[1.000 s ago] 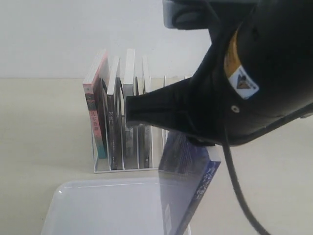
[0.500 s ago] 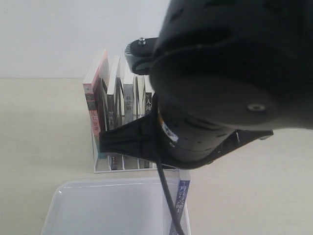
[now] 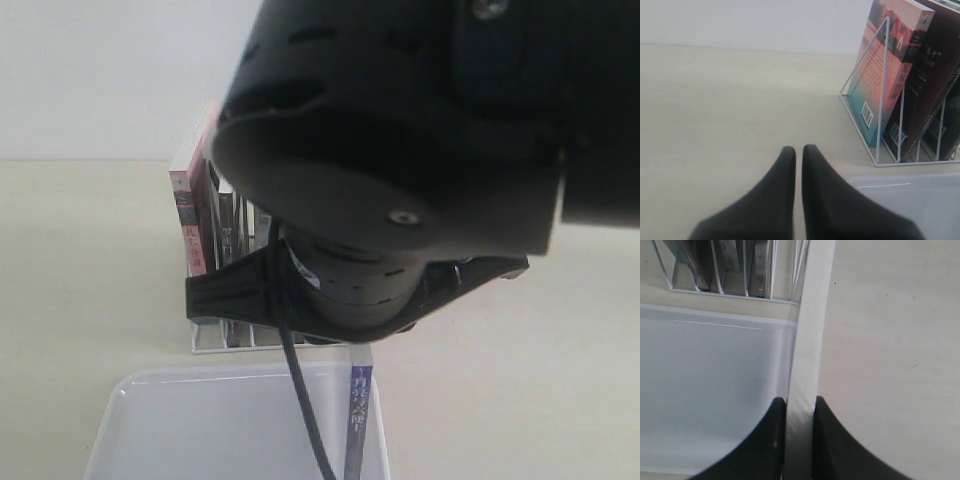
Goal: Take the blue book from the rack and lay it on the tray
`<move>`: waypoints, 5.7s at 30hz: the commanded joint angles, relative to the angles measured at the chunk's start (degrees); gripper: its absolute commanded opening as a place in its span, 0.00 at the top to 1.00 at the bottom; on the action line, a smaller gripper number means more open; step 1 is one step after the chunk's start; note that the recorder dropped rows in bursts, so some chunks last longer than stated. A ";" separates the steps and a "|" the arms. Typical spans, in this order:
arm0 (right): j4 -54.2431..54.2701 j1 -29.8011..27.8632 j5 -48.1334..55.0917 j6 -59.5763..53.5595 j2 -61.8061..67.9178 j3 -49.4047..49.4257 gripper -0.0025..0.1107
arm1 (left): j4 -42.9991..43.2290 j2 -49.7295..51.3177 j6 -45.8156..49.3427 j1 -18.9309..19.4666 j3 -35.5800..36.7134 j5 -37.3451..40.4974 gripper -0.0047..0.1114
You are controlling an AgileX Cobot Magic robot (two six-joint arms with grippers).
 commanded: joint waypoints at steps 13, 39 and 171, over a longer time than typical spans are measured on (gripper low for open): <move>-1.86 0.10 -2.80 -0.20 4.85 -0.83 0.98 | 0.25 -0.17 -0.36 0.06 -0.24 -0.25 0.92; 0.24 0.69 -8.28 -0.19 6.32 -0.83 0.71 | 0.25 -0.17 -0.36 0.06 -0.24 -0.25 0.92; -13.71 -62.86 -83.53 3.01 -85.08 74.73 0.97 | 0.25 -0.17 -0.36 0.06 -0.24 -0.25 0.92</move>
